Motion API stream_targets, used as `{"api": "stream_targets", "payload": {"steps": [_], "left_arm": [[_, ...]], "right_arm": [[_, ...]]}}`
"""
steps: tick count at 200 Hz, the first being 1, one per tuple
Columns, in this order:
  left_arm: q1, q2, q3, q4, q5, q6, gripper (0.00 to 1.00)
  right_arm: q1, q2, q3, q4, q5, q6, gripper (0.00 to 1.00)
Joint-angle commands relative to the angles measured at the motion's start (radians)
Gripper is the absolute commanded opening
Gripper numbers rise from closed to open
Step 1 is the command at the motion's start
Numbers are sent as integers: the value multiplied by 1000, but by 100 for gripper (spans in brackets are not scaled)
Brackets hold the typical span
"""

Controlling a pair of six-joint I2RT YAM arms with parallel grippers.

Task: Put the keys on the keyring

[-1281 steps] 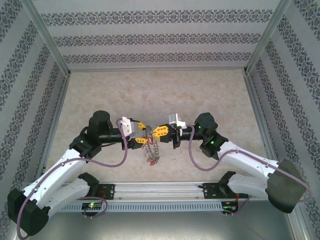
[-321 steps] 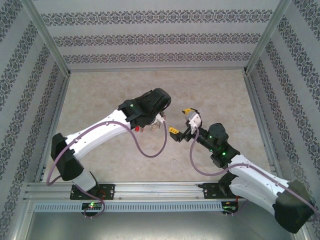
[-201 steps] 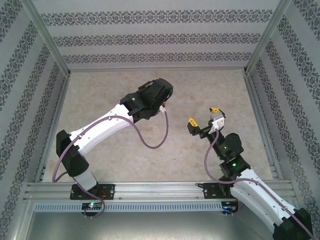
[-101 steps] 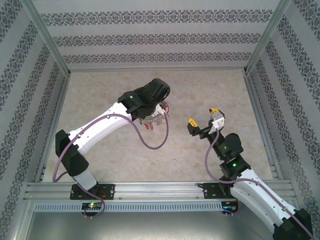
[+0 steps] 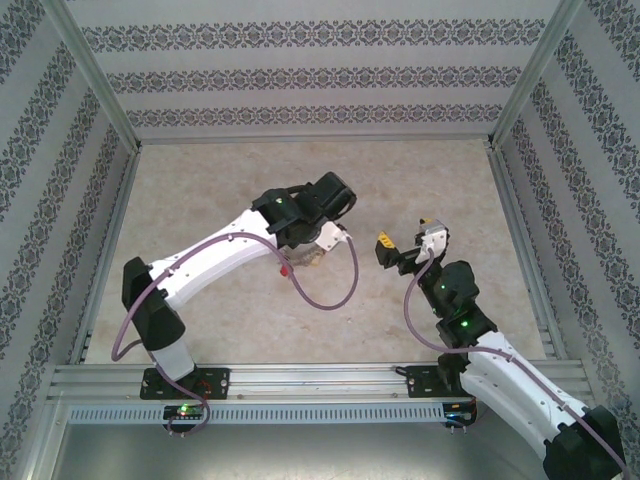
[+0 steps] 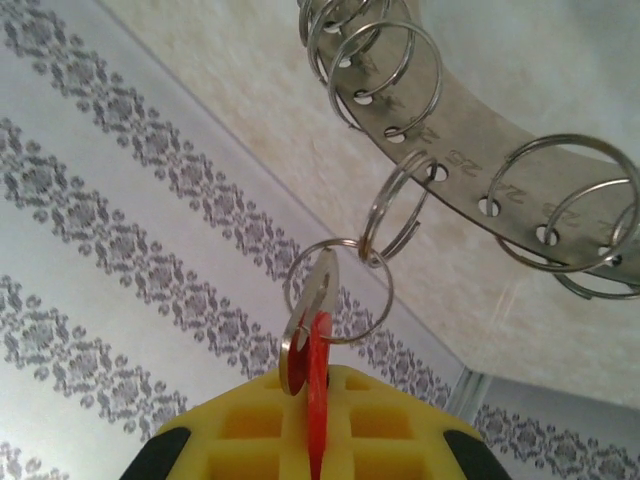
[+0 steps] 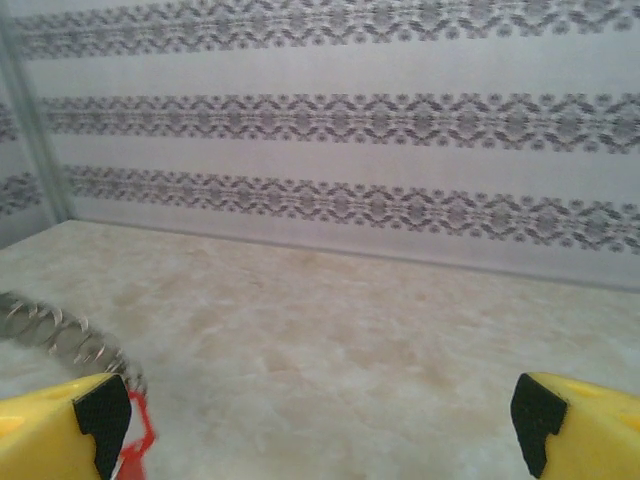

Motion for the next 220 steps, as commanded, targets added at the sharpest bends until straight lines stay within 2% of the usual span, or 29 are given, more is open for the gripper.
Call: {"api": "stream_targets", "payload": {"steps": [1, 40, 78, 105, 121, 151, 169, 191, 220], "left_arm": [[-63, 32, 117, -55, 36, -112, 0], [-123, 125, 225, -79, 92, -148, 0], [-88, 164, 222, -49, 247, -214, 0], [20, 182, 184, -26, 462, -282, 0], [84, 180, 104, 21, 547, -284, 0], [216, 213, -43, 106, 624, -314, 0], [282, 235, -110, 128, 619, -346, 0], [348, 229, -196, 165, 660, -433, 0], [421, 181, -338, 299, 760, -552, 0]], "right_arm": [[-40, -25, 45, -22, 137, 33, 98], [-173, -53, 62, -91, 161, 106, 98], [-259, -51, 49, -98, 92, 176, 98], [-260, -31, 33, -94, 73, 177, 98], [-260, -8, 27, -87, 56, 176, 98], [-261, 48, 20, -61, -17, 158, 98], [-261, 69, 15, -66, -56, 111, 98], [-261, 77, -17, -53, -38, 56, 98], [-260, 42, -57, -72, 28, -13, 98]]}}
